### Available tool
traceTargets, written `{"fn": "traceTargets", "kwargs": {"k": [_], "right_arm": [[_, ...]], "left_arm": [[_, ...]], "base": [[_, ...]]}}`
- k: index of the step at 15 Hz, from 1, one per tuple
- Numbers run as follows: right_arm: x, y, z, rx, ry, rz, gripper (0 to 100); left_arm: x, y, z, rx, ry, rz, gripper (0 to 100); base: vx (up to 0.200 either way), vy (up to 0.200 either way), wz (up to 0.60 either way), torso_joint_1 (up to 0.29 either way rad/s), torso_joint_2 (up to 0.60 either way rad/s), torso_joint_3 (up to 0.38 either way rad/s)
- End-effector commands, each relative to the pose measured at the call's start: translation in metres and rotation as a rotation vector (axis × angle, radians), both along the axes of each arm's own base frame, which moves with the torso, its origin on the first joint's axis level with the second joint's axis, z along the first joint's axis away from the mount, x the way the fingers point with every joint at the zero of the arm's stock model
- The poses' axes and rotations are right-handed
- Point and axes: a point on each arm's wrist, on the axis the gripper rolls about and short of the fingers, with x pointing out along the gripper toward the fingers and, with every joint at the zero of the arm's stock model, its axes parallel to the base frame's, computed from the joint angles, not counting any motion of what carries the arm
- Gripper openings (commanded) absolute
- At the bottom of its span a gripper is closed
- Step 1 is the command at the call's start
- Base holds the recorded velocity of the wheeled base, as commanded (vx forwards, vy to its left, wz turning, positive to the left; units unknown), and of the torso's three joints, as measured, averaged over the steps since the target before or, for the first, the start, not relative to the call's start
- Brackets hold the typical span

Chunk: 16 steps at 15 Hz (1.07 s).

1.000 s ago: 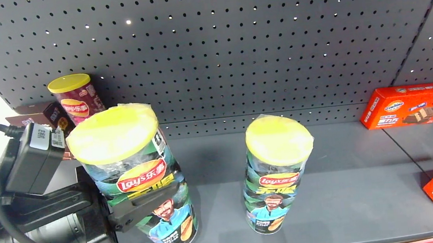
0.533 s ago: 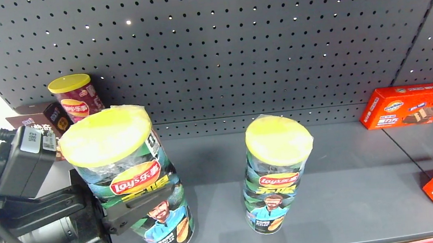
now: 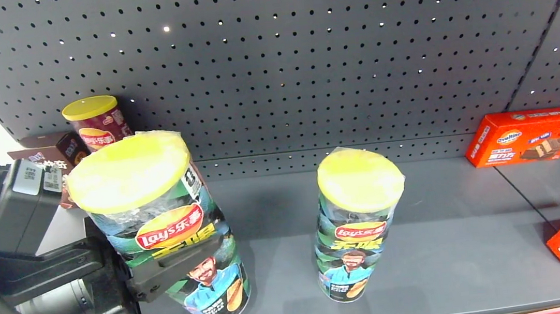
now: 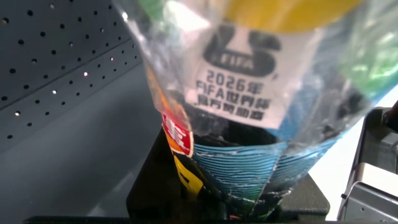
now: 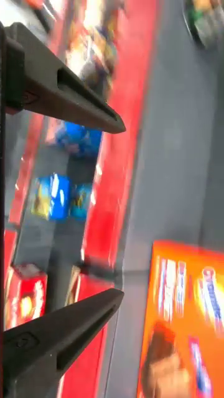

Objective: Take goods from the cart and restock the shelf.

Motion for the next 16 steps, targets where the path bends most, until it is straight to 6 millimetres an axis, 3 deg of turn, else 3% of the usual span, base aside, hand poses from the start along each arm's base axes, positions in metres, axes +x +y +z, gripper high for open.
{"fn": "traceTargets", "kwargs": {"k": [1,6,11,16], "right_arm": [[0.0,0.001,-0.003,-0.003,0.037,0.027,100],[0.0,0.0,-0.003,0.033,0.046,-0.004,100],[0.0,0.0,-0.003,0.033,0.046,-0.004,100],[0.0,0.0,-0.003,0.033,0.046,-0.004,100]], "left_arm": [[0.0,0.0,0.0,0.0,0.001,0.0,0],[0.001,-0.001,0.002,-0.004,-0.001,-0.006,0],[0.006,-0.003,0.017,-0.067,0.016,0.006,0],[0.034,-0.017,0.035,-0.08,-0.014,-0.005,0]], "base": [[0.0,0.0,0.0,0.0,0.0,0.0],[0.0,0.0,0.0,0.0,0.0,0.0],[0.0,0.0,0.0,0.0,0.0,0.0],[0.0,0.0,0.0,0.0,0.0,0.0]]}}
